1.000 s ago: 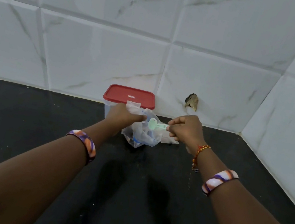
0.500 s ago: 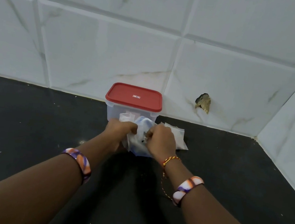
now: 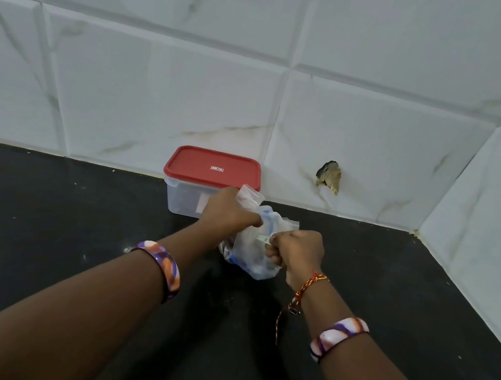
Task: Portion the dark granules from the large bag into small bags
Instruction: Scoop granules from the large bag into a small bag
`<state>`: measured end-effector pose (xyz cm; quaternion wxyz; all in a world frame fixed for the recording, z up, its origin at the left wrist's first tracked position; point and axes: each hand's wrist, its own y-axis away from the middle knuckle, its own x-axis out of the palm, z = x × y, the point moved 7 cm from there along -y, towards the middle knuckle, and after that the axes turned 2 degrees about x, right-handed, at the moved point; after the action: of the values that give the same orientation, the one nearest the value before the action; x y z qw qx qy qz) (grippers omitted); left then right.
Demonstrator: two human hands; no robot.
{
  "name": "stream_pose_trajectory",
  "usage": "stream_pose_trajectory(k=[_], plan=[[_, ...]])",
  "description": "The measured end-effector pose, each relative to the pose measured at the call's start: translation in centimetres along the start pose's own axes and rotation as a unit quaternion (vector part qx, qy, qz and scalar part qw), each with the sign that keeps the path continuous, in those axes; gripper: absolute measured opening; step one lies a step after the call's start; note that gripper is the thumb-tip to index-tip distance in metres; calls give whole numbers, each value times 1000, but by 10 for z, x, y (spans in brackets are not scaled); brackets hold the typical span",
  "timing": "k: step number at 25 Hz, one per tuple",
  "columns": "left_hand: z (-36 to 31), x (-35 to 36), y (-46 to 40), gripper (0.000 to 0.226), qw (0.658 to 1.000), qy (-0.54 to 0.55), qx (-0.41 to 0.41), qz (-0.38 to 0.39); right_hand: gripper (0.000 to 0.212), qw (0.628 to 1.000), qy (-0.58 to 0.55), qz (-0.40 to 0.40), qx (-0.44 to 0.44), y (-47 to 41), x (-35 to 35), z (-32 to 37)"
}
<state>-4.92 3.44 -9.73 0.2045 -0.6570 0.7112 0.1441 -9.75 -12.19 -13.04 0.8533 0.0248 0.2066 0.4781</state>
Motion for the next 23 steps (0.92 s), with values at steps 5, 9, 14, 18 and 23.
stream_pose_trajectory(k=[5, 9, 14, 18, 23], plan=[[-8, -26, 13, 78, 998, 10, 25, -57, 8, 999, -33, -1, -10, 16, -16, 7], [-17, -30, 24, 70, 997, 14, 44, -56, 8, 999, -41, 1, 9, 27, -25, 0], [-18, -33, 36, 63, 996, 17, 63, -55, 13, 999, -44, 9, 24, 39, -35, -7], [-18, -30, 47, 71, 996, -10, 89, -16, 12, 999, -40, 9, 15, 47, -47, -5], [-16, -30, 58, 71, 992, -29, 119, 19, 9, 998, -56, 27, -13, 59, -60, 16]])
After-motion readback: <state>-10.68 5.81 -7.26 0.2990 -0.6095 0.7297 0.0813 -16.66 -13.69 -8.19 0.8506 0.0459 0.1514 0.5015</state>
